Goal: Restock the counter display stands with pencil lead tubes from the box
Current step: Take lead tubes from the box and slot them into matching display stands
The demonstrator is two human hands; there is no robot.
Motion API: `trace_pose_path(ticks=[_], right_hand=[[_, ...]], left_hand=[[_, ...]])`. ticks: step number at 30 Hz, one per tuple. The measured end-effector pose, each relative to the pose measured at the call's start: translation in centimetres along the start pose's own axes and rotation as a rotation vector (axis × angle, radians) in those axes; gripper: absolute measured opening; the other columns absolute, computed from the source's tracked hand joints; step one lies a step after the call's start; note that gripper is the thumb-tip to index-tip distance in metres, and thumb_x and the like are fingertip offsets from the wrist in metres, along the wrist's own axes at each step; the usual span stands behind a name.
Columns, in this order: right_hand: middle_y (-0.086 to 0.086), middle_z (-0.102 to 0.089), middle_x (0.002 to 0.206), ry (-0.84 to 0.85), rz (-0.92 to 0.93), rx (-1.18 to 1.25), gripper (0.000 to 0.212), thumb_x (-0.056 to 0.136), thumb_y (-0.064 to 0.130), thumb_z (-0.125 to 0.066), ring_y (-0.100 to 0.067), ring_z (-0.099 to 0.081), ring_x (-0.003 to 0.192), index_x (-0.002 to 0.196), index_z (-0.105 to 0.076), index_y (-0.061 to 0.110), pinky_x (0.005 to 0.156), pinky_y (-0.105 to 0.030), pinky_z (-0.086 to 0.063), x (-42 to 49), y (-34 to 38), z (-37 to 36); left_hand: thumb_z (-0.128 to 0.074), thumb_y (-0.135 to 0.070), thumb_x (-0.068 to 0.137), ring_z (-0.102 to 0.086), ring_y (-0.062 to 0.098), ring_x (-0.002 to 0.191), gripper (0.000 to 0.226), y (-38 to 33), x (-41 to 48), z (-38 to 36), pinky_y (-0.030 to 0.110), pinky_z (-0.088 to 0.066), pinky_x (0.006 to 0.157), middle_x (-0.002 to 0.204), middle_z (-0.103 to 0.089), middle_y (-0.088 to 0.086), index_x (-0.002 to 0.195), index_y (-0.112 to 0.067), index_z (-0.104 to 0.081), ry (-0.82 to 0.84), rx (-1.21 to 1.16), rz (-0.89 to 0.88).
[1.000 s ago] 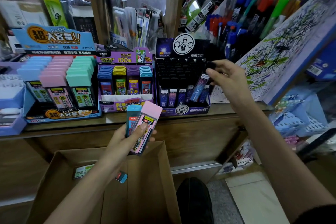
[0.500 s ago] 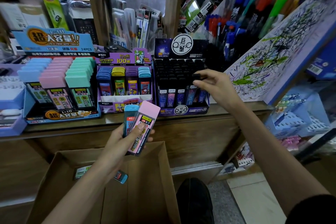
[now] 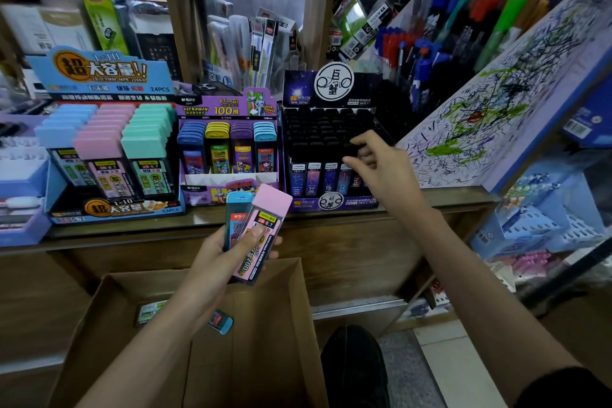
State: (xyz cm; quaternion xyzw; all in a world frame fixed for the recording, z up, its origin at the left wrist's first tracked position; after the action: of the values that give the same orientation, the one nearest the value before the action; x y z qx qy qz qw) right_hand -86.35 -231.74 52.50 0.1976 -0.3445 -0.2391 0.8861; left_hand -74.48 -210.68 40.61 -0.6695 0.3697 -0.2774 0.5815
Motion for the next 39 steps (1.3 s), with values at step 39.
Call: trace_pose_path(ticks=[39], right_hand=[[0.001,-0.067,0.093,0.200,0.216,0.303,0.014,0.087,0.016,-0.065,0.001,-0.054,0.074,0.098,-0.070,0.010,0.068,-0.002,-0.039,5.2,24.9,-16.9]], left_hand=[[-0.053,-0.039,0.085,-0.060,0.017,0.047,0.029,-4.6,-8.1,24.1,0.023,-0.047,0.042,0.079,-0.071,0.016,0.101,-0.015,-0.057,-0.433,-0.029,-0.137]])
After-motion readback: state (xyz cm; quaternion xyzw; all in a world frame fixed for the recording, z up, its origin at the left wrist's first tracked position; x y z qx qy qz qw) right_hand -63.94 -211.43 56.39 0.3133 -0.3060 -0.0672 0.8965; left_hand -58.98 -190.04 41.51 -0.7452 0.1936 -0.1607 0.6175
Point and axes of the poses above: each hand's wrist, its own x-axis towards the middle knuckle, its own z-axis out of the back of the hand, y = z × x, the point moved 9 cm from there along x, towards the middle knuckle
